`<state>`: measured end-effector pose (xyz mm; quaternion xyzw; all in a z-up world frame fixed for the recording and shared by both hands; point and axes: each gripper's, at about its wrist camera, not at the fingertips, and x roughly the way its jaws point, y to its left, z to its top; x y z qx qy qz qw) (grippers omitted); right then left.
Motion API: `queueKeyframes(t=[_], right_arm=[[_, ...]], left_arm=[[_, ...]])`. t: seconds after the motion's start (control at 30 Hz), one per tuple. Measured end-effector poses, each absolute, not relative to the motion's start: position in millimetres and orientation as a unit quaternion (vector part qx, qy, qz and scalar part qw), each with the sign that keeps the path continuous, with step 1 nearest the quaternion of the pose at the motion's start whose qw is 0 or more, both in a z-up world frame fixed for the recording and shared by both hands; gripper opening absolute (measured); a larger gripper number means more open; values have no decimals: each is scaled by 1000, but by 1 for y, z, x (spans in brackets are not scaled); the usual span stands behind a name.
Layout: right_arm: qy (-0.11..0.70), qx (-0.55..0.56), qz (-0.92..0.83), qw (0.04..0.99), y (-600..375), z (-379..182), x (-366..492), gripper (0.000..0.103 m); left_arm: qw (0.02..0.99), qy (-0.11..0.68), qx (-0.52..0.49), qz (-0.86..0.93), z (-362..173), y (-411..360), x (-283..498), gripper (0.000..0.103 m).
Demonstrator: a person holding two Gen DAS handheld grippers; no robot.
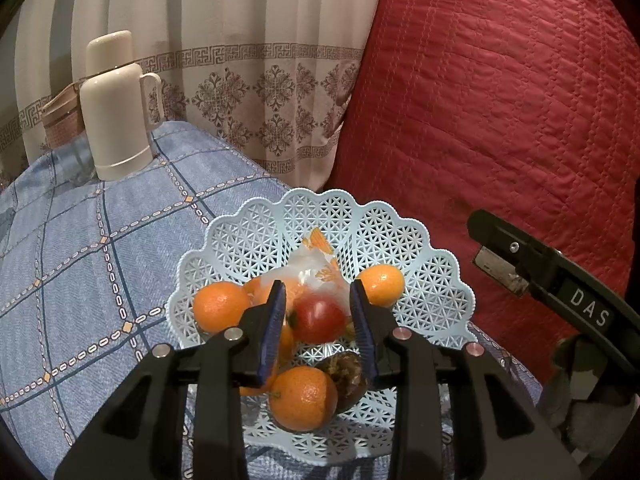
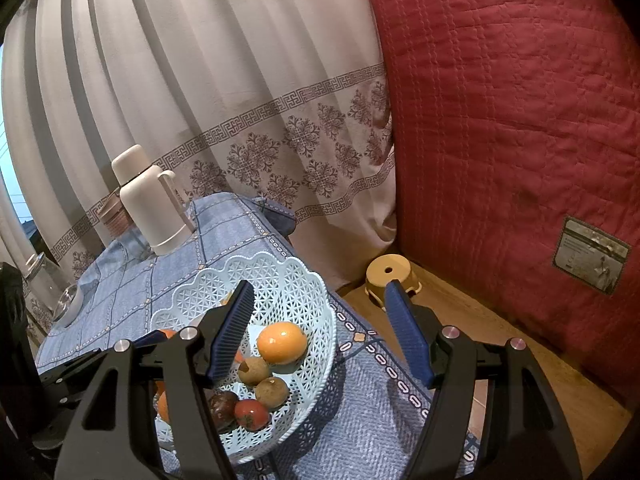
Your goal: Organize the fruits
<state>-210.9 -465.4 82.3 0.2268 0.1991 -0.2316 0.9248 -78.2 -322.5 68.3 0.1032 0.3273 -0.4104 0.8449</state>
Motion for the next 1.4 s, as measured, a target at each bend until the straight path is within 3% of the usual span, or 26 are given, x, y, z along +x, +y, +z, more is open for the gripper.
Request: queueKeyframes(t=[0.2,0.4,0.47,0.6,0.7,0.77,1.0,1.4], right_arm=[[202,229,-233,923,-466,81,-210,70],[205,227,-232,923,-466,79,-209,70],[205,227,-233,923,-466,79,-209,70],[205,229,-234,923,-466,79,-209,70],[200,229,-236,923,-466,79,-210,85],[199,228,-236,923,-466,80,-210,85],[199,222,-237,925,-465,83,-210,99],[205,159,-266,928,-445,87,-208,100]], left_arm=[[848,326,100,-407,69,-319,-78,50],[857,314,93,-397,77,-312,-76,74],[861,312,91,-391,80,-310,-75,91],[869,307,87,-377,85,-305,-72,92],[878,298,90,-365,88,-301,-72,93],[883,291,91,-356,90,-297,-71,93],[904,268,92,-321,99,-285,-71,98],[916,266,108,-280,101,-272,-67,98]])
